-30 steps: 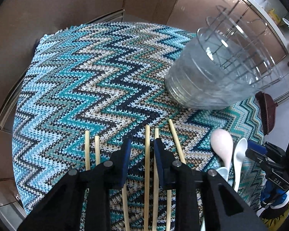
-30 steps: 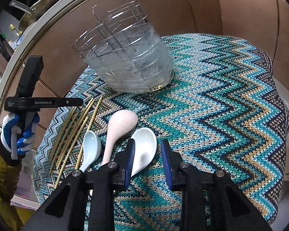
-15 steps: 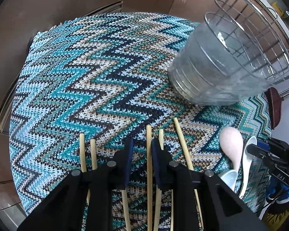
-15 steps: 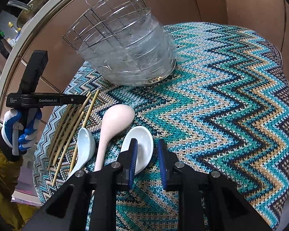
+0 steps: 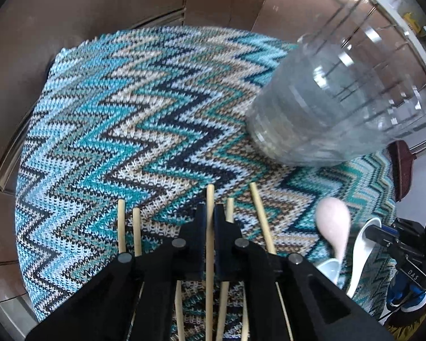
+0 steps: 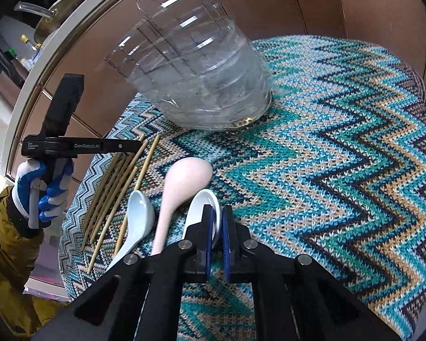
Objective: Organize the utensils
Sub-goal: 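Carry the chopstick into the wire basket with the left gripper while the right gripper carries the spoon there, then open both grippers and withdraw them from the wire basket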
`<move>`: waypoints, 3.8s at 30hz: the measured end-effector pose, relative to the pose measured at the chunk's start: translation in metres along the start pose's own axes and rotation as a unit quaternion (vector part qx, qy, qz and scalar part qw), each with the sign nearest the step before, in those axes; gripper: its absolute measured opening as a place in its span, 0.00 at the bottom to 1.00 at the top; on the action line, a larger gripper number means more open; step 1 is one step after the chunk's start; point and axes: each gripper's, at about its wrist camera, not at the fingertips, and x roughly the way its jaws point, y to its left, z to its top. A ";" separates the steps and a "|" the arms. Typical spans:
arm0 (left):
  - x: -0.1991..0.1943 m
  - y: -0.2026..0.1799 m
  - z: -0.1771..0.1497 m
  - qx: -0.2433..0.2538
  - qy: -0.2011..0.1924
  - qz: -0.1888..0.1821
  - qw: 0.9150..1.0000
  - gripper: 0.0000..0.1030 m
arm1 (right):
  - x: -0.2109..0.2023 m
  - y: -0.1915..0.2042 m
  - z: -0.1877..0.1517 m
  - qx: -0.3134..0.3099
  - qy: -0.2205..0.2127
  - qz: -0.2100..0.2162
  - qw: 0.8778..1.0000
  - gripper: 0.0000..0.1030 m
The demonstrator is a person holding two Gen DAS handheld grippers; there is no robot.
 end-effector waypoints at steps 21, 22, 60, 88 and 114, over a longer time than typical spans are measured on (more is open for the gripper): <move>-0.173 -0.015 -0.058 0.001 -0.187 -0.045 0.981 0.05 | -0.137 0.098 -0.035 -0.054 -0.135 -0.095 0.985 0.06; -0.186 -0.017 -0.059 0.000 -0.203 -0.048 0.978 0.05 | -0.142 0.103 -0.034 -0.057 -0.143 -0.098 0.983 0.06; -0.131 -0.071 0.051 -0.078 -0.497 -0.017 0.864 0.08 | -0.051 0.082 0.089 -0.065 -0.367 -0.239 0.897 0.15; -0.366 -0.046 -0.144 -0.008 -0.576 0.024 0.817 0.56 | -0.240 0.217 -0.020 -0.084 -0.482 -0.262 0.832 1.00; -0.343 -0.016 -0.189 0.001 -0.443 0.013 0.897 0.56 | -0.269 0.241 -0.076 -0.076 -0.484 -0.236 0.839 1.00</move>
